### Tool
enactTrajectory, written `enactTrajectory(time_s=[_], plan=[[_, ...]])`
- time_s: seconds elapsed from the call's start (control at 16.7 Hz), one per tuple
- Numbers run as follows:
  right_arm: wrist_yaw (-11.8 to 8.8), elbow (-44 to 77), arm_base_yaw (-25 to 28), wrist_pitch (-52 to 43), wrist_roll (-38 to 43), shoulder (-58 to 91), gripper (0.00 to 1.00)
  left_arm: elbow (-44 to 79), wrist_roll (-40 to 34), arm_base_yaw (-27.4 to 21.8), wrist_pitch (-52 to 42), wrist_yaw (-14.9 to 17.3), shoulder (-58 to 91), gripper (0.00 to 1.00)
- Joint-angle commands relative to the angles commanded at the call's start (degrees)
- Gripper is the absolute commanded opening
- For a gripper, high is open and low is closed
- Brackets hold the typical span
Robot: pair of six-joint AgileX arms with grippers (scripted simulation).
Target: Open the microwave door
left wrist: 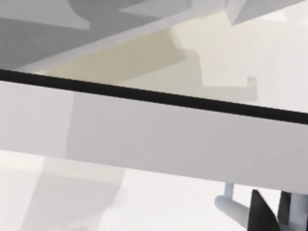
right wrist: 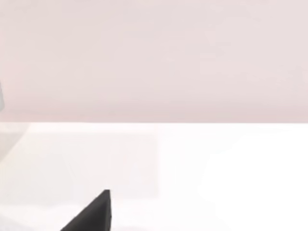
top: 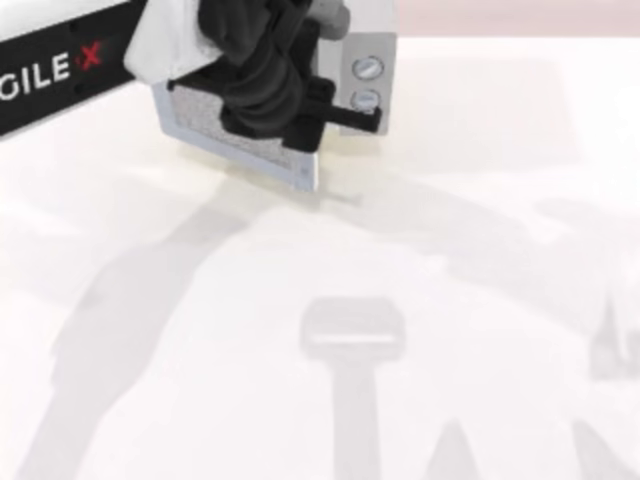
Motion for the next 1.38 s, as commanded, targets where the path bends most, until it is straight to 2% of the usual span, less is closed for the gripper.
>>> enactTrajectory(time_s=[0.3,0.72,1.38], plan=[[0.0,0.0,0.0,0.0,0.0,0.0,1.0,-0.15,-0.04,-0.31,0.09,0.48,-0.08,0.0],[0.0,0.0,0.0,0.0,0.0,0.0,1.0,-5.85,6.74,1.77,1.94,3.88,-4.34,0.0],[0.0,0.0,0.0,0.0,0.0,0.0,1.0,-5.86,6.76,1.78,1.95,3.9,-4.36,0.0]])
